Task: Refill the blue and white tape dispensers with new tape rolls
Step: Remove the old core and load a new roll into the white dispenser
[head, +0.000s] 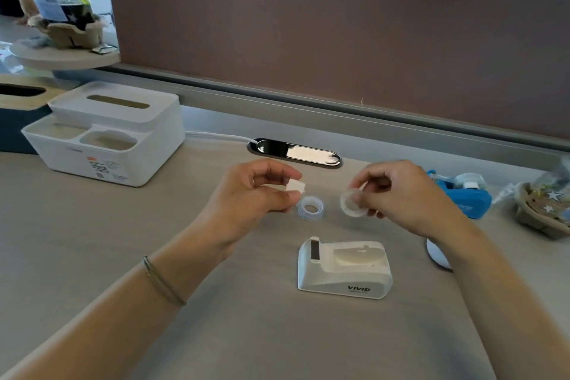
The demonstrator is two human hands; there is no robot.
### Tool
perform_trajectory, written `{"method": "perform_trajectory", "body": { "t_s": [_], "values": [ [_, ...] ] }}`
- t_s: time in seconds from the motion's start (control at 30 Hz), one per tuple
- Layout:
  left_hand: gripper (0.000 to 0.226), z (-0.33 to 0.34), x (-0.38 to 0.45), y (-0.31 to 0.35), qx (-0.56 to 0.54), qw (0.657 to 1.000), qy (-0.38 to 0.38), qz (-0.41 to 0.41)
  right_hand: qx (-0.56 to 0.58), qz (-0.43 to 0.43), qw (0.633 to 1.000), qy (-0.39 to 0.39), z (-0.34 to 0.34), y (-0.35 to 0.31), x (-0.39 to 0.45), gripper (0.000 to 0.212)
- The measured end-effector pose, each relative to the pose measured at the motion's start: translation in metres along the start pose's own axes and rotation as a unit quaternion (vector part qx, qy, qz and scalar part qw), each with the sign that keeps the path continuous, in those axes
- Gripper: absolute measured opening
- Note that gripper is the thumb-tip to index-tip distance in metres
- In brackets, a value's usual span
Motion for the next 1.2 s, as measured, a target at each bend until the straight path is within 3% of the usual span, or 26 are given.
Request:
{"method": "perform_trajectory", "body": {
  "t_s": [0.2, 0.5, 0.7, 0.9, 1.03, 1.2],
  "values": [
    [0.014, 0.000, 0.003, -0.007, 0.013, 1.000, -0.010, -0.006, -0.066, 0.058, 0.990, -0.110, 0.025, 0.028, 0.005, 0.006],
    [0.012, -0.004, 0.006, -0.011, 0.017, 1.000, -0.007, -0.002, -0.097, 0.050, 0.987, -0.119, 0.031, 0.022, 0.004, 0.016],
    [0.019, -0.009, 0.009, -0.011, 0.003, 1.000, 0.017, 0.001, -0.110, -0.009, 0.992, -0.062, 0.027, -0.005, 0.007, 0.020],
    [0.048, -0.006, 0.004, -0.007, 0.047, 0.997, 0.042, -0.032, -0.165, -0.045, 0.979, -0.109, 0.055, -0.025, 0.008, 0.025],
    [0.060, -0.005, 0.003, -0.005, 0.048, 0.997, 0.039, -0.048, -0.157, -0.029, 0.977, -0.138, 0.062, -0.023, 0.010, 0.014],
    [0.039, -0.004, 0.006, -0.007, 0.001, 0.999, 0.017, -0.038, -0.105, -0.041, 0.990, -0.086, 0.043, -0.027, 0.009, 0.003]
  ]
}}
Point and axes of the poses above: each hand's wrist, its own x-axis towards the middle knuckle, its own z-axis out of the palm, y = z × x, the point moved 5 cm from there along x, towards the middle knuckle, and after that the axes turned 15 degrees about -x, right-handed, at the moved point
